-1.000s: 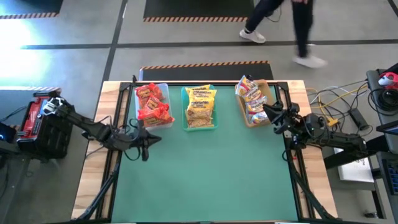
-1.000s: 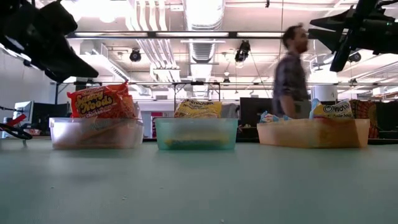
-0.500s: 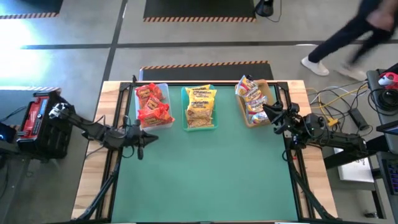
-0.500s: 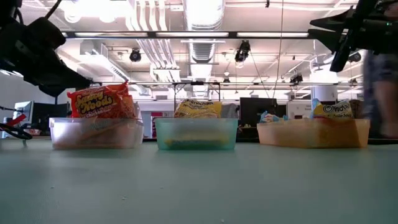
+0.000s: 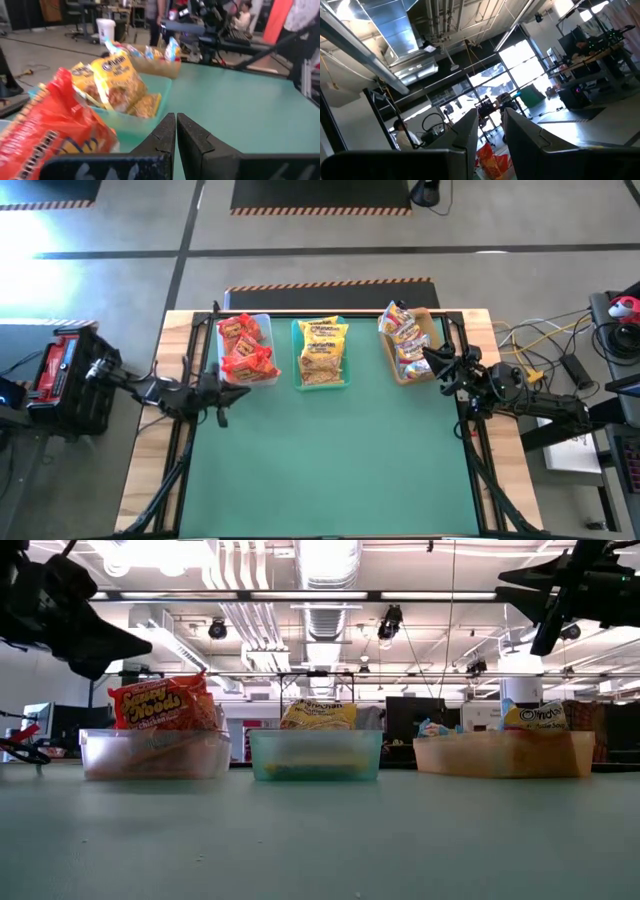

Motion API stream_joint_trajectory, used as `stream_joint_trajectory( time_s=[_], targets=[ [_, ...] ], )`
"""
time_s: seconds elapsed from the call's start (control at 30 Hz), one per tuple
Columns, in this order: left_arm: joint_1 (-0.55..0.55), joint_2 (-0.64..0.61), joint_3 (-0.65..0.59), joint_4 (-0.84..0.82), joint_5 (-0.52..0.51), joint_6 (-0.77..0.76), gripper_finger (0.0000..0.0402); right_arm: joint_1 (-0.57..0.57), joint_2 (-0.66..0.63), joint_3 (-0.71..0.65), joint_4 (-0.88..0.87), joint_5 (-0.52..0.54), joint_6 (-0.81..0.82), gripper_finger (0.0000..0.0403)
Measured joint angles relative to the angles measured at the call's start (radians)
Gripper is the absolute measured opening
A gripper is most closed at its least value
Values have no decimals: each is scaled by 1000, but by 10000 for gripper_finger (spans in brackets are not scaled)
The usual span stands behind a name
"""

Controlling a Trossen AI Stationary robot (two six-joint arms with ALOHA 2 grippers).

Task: Sort Maruchan noodles
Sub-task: Return to Home Position

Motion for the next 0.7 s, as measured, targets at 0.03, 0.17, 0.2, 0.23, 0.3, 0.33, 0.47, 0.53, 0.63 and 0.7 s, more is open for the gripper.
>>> stream_joint_trajectory(
  time_s=[0.03, 0.17, 0.2, 0.23, 0.3, 0.33, 0.47, 0.53, 0.63, 0.7],
  targets=[
    [7, -15, 0, 0, 0, 8, 0, 0, 0, 0, 0, 0, 0, 84],
    [24, -58, 0, 0, 0, 27, 0, 0, 0, 0, 0, 0, 0, 84],
    [25, -58, -1, 4, -2, 27, 0, 0, 0, 0, 0, 0, 0, 84],
    [25, -57, -2, 5, 0, 27, 0, 0, 0, 0, 0, 0, 0, 84],
    [25, -58, -3, 8, -1, 26, 0, 0, 0, 0, 0, 0, 0, 84],
    [25, -57, -3, 9, -4, 26, 0, 0, 0, 0, 0, 0, 0, 84],
    [26, -57, -3, 9, -14, 16, 0, 0, 0, 0, 0, 0, 0, 84],
    [26, -57, -3, 9, -14, 0, 0, 0, 0, 0, 0, 0, 0, 84],
    [26, -57, -3, 9, -14, -21, 0, 0, 0, 0, 0, 0, 0, 84],
    [26, -57, -3, 9, -14, -21, 0, 0, 0, 0, 0, 0, 0, 84]
  ],
)
